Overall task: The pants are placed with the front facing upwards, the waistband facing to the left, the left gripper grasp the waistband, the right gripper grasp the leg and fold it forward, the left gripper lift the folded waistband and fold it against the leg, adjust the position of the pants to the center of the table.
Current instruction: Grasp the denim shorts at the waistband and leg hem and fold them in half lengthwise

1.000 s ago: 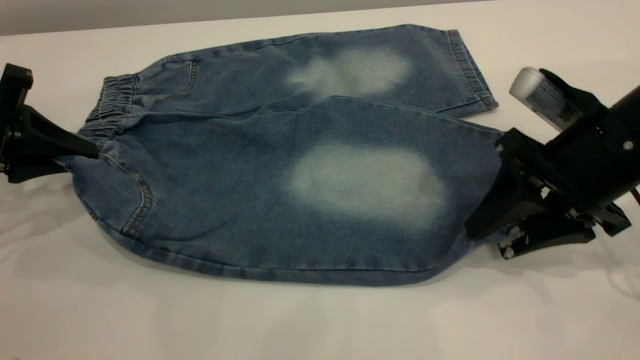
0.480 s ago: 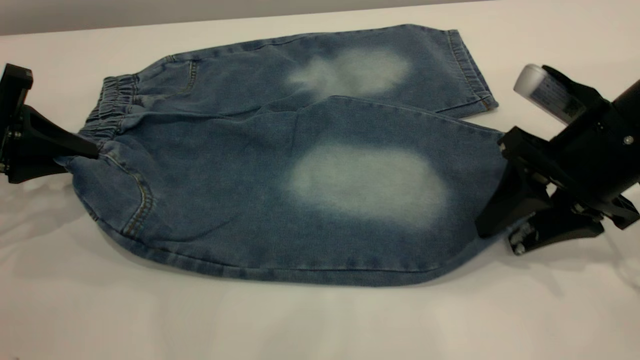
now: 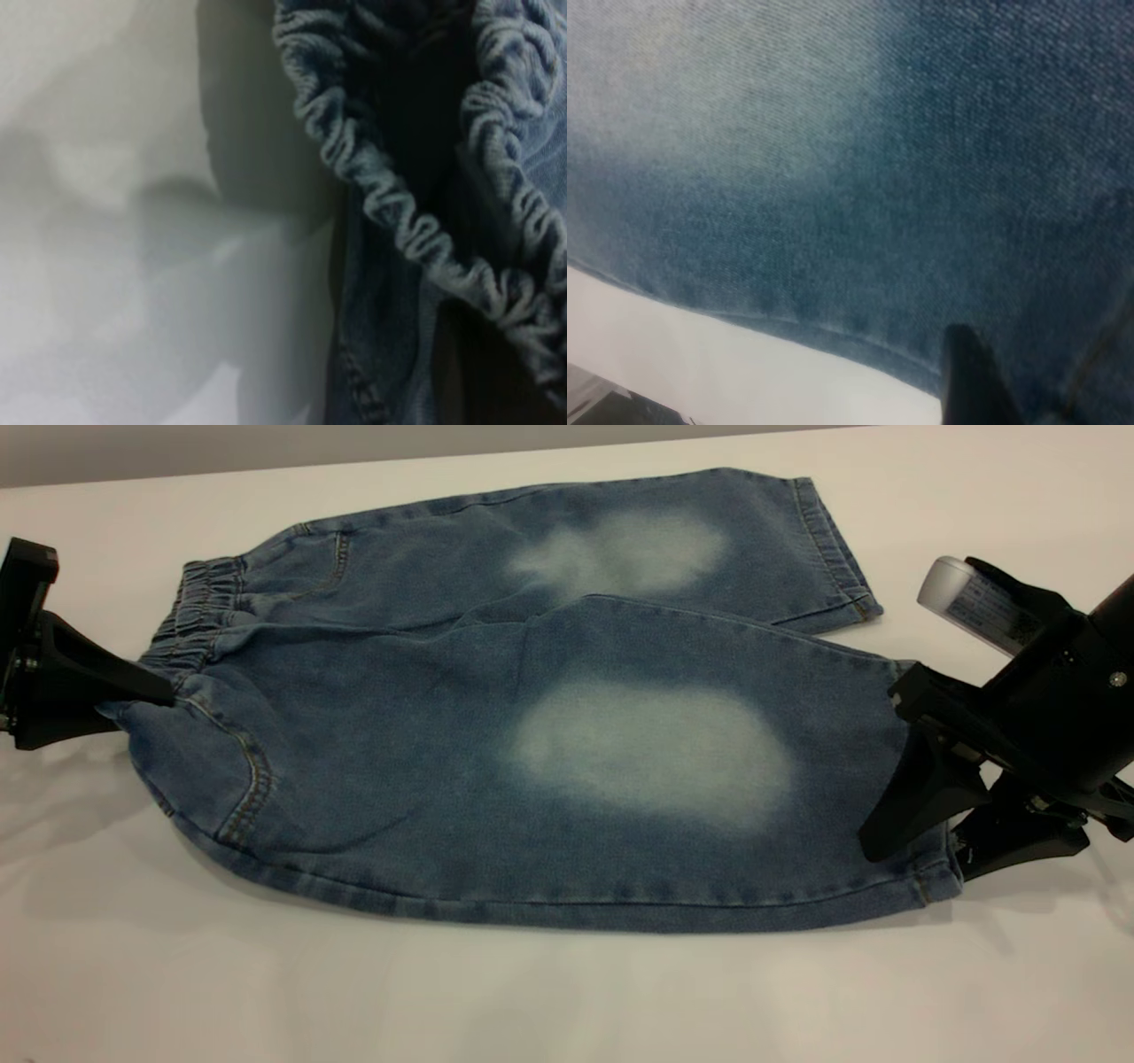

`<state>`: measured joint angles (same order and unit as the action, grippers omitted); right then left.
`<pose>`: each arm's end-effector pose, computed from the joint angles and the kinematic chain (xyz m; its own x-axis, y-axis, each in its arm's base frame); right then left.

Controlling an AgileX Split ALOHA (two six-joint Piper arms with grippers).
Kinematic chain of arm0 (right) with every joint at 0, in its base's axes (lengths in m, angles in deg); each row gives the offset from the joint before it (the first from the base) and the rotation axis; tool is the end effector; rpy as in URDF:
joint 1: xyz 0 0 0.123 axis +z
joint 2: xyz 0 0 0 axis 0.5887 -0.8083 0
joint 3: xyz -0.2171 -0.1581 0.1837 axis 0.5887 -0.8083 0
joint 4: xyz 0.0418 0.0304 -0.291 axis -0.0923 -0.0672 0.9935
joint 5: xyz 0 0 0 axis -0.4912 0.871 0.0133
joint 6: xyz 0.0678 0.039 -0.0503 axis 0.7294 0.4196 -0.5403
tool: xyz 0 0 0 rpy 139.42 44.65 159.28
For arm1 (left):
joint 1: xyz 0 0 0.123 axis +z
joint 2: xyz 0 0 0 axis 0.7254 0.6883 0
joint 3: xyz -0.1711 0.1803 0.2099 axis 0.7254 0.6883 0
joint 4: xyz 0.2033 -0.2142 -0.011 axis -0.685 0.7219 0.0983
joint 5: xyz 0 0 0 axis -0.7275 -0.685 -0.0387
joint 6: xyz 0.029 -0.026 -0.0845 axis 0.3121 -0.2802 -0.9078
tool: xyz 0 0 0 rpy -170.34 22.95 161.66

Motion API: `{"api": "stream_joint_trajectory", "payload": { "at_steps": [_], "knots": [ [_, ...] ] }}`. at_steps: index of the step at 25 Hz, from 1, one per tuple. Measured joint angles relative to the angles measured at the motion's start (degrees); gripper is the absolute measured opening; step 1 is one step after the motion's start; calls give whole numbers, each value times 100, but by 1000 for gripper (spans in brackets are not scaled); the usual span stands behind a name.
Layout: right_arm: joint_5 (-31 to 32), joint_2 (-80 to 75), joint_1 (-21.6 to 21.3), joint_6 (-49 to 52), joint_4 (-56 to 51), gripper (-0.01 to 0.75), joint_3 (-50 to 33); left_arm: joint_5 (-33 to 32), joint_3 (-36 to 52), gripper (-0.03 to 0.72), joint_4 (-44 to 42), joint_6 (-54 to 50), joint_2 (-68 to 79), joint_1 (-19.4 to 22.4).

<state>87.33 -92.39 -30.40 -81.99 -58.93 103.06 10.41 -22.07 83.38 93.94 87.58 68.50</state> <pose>0.2932 0.0798 0.0292 -0.9930 0.0631 0.1002 0.1072 0.8393 0.5331 0.3237 0.0556 0.0460 -0.8800 -0.4742 -0.0269 -0.2932 0.5869 -0.7547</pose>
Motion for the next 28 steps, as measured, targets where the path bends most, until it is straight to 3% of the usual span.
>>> {"api": "stream_joint_trajectory", "payload": {
  "at_steps": [4, 11, 22, 28],
  "knots": [
    [0, 0, 0, 0, 0, 258, 0, -7, 0, 99, -21, 0, 0, 0],
    [147, 5, 0, -275, 6, 30, 0, -22, 0, 99, -94, -17, 0, 0],
    [699, 1255, -121, 48, 450, 15, -5, -640, 11, 99, -783, -736, -307, 0],
    [1055, 2070, -121, 887, 1388, 15, -10, -311, 207, 99, -1595, -1590, -1159, 0]
  ]
}}
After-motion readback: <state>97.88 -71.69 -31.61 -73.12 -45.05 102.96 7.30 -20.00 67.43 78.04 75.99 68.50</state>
